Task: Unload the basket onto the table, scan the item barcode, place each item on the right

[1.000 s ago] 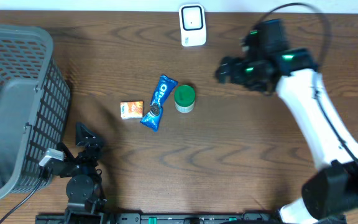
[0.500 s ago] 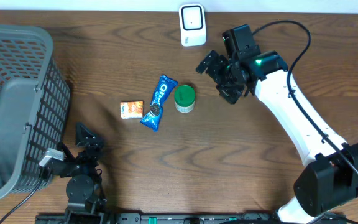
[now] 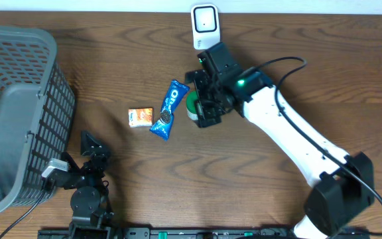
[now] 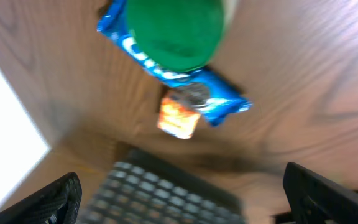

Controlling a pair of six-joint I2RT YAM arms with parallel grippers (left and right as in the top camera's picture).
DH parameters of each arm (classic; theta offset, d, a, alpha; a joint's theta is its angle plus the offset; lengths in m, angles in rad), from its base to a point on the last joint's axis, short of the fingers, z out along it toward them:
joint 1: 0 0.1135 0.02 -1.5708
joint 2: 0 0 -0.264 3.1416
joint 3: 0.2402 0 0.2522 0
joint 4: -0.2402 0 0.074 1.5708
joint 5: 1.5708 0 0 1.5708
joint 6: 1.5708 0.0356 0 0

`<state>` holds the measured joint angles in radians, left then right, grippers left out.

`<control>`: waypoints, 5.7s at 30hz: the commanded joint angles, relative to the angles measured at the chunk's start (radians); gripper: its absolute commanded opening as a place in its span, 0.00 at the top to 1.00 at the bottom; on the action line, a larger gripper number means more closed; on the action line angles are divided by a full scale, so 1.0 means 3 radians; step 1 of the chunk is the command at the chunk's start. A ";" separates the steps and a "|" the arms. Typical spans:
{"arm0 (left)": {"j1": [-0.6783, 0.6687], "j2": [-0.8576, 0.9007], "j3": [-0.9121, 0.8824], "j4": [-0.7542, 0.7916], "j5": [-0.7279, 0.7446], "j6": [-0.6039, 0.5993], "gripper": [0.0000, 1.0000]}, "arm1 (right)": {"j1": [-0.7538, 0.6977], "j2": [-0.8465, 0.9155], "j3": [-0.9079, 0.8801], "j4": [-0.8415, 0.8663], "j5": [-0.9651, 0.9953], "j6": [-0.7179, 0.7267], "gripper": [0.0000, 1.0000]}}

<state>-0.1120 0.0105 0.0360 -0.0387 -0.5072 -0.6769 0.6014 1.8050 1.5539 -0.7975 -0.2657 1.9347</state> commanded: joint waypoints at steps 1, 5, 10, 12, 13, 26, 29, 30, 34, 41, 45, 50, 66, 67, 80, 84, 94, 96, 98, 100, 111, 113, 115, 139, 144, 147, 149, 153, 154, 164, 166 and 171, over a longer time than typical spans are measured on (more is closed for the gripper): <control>0.0017 -0.0011 -0.0058 -0.0106 -0.0018 0.0020 0.02 | 0.0008 0.0328 0.0000 0.0178 0.0004 0.0390 0.01; 0.0017 -0.0011 -0.0058 -0.0106 -0.0018 0.0020 0.02 | -0.0064 0.0682 0.0008 0.0459 -0.0305 0.0390 0.01; 0.0017 -0.0011 -0.0058 -0.0107 -0.0018 0.0020 0.02 | -0.0126 0.0918 0.0013 0.0605 -0.0393 0.0390 0.01; 0.0017 -0.0011 -0.0058 -0.0107 -0.0018 0.0020 0.02 | -0.0149 0.0918 0.0013 0.0577 -0.0299 0.0390 0.01; 0.0017 -0.0011 -0.0058 -0.0106 -0.0018 0.0019 0.02 | -0.0156 0.0916 0.0014 0.0576 -0.0258 0.0390 0.01; 0.0017 -0.0011 -0.0058 -0.0106 -0.0018 0.0019 0.02 | -0.0257 0.0958 0.0025 0.0165 -0.0022 0.0298 0.28; 0.0017 -0.0011 -0.0058 -0.0106 -0.0018 0.0020 0.02 | -0.0257 0.0959 0.0025 0.0159 0.0025 0.0233 0.34; 0.0017 -0.0011 -0.0058 -0.0107 -0.0018 0.0020 0.02 | -0.0256 0.0959 0.0025 0.0158 0.0097 0.0146 0.36; 0.0017 -0.0011 -0.0058 -0.0106 -0.0018 0.0020 0.02 | -0.0268 0.0959 0.0025 0.0153 0.0296 -0.0425 0.40; 0.0017 -0.0011 -0.0058 -0.0107 -0.0018 0.0020 0.02 | -0.0544 0.0857 0.0215 -0.0366 0.0154 -0.3067 0.41; 0.0017 -0.0011 -0.0058 -0.0106 -0.0018 0.0019 0.02 | -0.0698 0.0849 0.0406 -0.1048 0.0179 -0.4414 0.39; 0.0017 -0.0011 -0.0058 -0.0106 -0.0018 0.0019 0.02 | -0.0768 0.0849 0.0421 -0.1633 0.0389 -0.5960 0.36; 0.0017 -0.0011 -0.0058 -0.0106 -0.0018 0.0019 0.02 | -0.0544 0.0841 0.0961 -0.2148 0.2014 -0.5989 0.01; 0.0017 -0.0011 -0.0058 -0.0107 -0.0018 0.0020 0.02 | -0.0516 0.0841 0.1086 -0.2298 0.2013 -0.5818 0.01; 0.0017 -0.0011 -0.0058 -0.0107 -0.0018 0.0020 0.02 | -0.0411 0.0753 0.1802 -0.3003 0.0785 -0.3855 0.01; 0.0017 -0.0011 -0.0058 -0.0107 -0.0018 0.0020 0.02 | -0.0507 0.0753 0.1689 -0.3003 0.0685 -0.2476 0.01; 0.0017 -0.0011 -0.0058 -0.0106 -0.0018 0.0020 0.02 | -0.0493 0.0753 0.1301 -0.3003 0.0657 -0.0018 0.01; 0.0017 -0.0011 -0.0058 -0.0107 -0.0018 0.0020 0.02 | -0.0490 0.0753 0.1213 -0.3003 0.0795 0.0197 0.01; 0.0017 -0.0011 -0.0058 -0.0106 -0.0018 0.0019 0.02 | -0.0495 0.0753 0.1128 -0.3003 0.0865 0.0329 0.01; 0.0017 -0.0011 -0.0058 -0.0106 -0.0018 0.0020 0.02 | -0.0514 0.0753 0.1022 -0.2986 0.0900 0.0380 0.01; 0.0017 -0.0011 -0.0058 -0.0106 -0.0018 0.0019 0.02 | -0.0699 0.0753 0.0638 -0.2461 0.1390 0.0380 0.01; 0.0017 -0.0011 -0.0058 -0.0107 -0.0018 0.0020 0.02 | -0.0746 0.0753 0.0579 -0.2396 0.1392 0.0367 0.01; 0.0017 -0.0011 -0.0058 -0.0106 -0.0018 0.0020 0.02 | -0.0773 0.0753 0.0498 -0.2252 0.1377 0.0201 0.01; 0.0017 -0.0011 -0.0058 -0.0106 -0.0018 0.0020 0.02 | -0.0781 0.0753 -0.0456 -0.1211 0.1385 -0.0755 0.37; 0.0017 -0.0011 -0.0058 -0.0106 -0.0018 0.0020 0.02 | -0.0788 0.0741 -0.0371 -0.1054 0.1115 -0.1597 0.53; 0.0017 -0.0011 -0.0058 -0.0107 -0.0018 0.0020 0.02 | -0.0827 0.0693 -0.0215 -0.1058 0.0824 -0.2350 0.56; 0.0017 -0.0011 -0.0058 -0.0106 -0.0018 0.0019 0.02 | -0.0863 0.0645 -0.0067 -0.1083 0.0493 -0.2911 0.58; 0.0017 -0.0011 -0.0058 -0.0107 -0.0018 0.0019 0.02 | -0.0944 0.0568 0.0230 -0.1186 -0.0252 -0.3867 0.54; 0.0017 -0.0011 -0.0058 -0.0107 -0.0018 0.0020 0.02 | -0.0963 0.0556 0.0301 -0.1233 -0.0456 -0.4100 0.53; 0.0017 -0.0011 -0.0058 -0.0107 -0.0018 0.0020 0.02 | -0.1099 0.0534 0.0729 -0.1858 -0.1249 -0.4735 0.49; 0.0017 -0.0011 -0.0058 -0.0107 -0.0018 0.0020 0.02 | -0.1097 0.0534 0.0731 -0.1857 -0.1329 -0.4821 0.49; 0.0017 -0.0011 -0.0058 -0.0106 -0.0018 0.0020 0.02 | -0.1096 0.0533 0.0738 -0.1836 -0.1303 -0.4941 0.50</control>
<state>-0.1120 0.0105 0.0360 -0.0387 -0.5072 -0.6769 0.2749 1.9923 1.7515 -1.3487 -0.6033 0.5137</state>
